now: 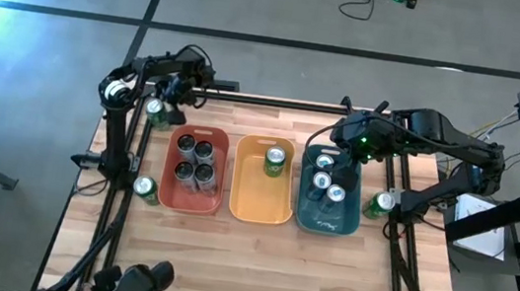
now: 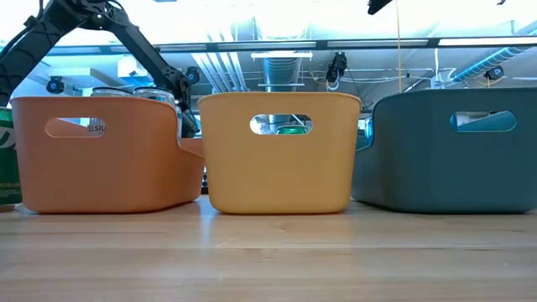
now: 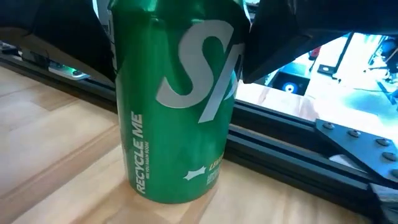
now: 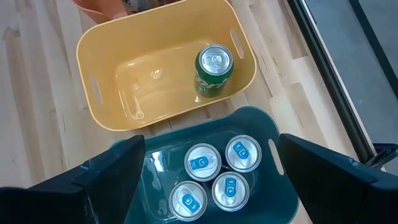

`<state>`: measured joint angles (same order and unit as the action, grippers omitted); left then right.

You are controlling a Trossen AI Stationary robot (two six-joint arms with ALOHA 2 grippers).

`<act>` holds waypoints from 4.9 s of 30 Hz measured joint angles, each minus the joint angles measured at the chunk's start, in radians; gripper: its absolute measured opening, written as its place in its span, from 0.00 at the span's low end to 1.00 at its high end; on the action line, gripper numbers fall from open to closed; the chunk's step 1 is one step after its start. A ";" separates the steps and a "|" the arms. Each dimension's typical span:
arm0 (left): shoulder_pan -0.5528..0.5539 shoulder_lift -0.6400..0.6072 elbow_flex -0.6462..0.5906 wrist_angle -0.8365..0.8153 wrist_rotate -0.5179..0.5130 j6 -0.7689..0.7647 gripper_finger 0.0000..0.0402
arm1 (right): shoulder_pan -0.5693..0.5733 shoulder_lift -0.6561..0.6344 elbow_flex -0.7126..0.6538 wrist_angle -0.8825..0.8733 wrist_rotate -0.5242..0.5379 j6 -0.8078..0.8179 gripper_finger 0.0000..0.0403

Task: Sort soda cans
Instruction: Put the top left green soda can into the yellow bin

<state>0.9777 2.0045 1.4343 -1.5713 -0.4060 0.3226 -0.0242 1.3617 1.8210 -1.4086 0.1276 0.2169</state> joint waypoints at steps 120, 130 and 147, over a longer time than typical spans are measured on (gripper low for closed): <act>0.037 -0.069 0.080 0.003 0.144 -0.096 0.71 | -0.003 -0.005 -0.067 0.031 0.003 -0.044 0.90; 0.035 -0.188 0.308 -0.002 0.219 -0.164 0.71 | -0.037 -0.015 0.019 0.123 0.110 -0.200 0.90; -0.268 -0.277 0.759 0.007 0.493 -0.466 0.71 | -0.053 -0.064 0.015 0.285 0.232 -0.374 0.90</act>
<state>0.7100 1.7271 2.1929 -1.5639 0.0868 -0.1430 -0.0776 1.2982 1.8356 -1.1240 0.3595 -0.1574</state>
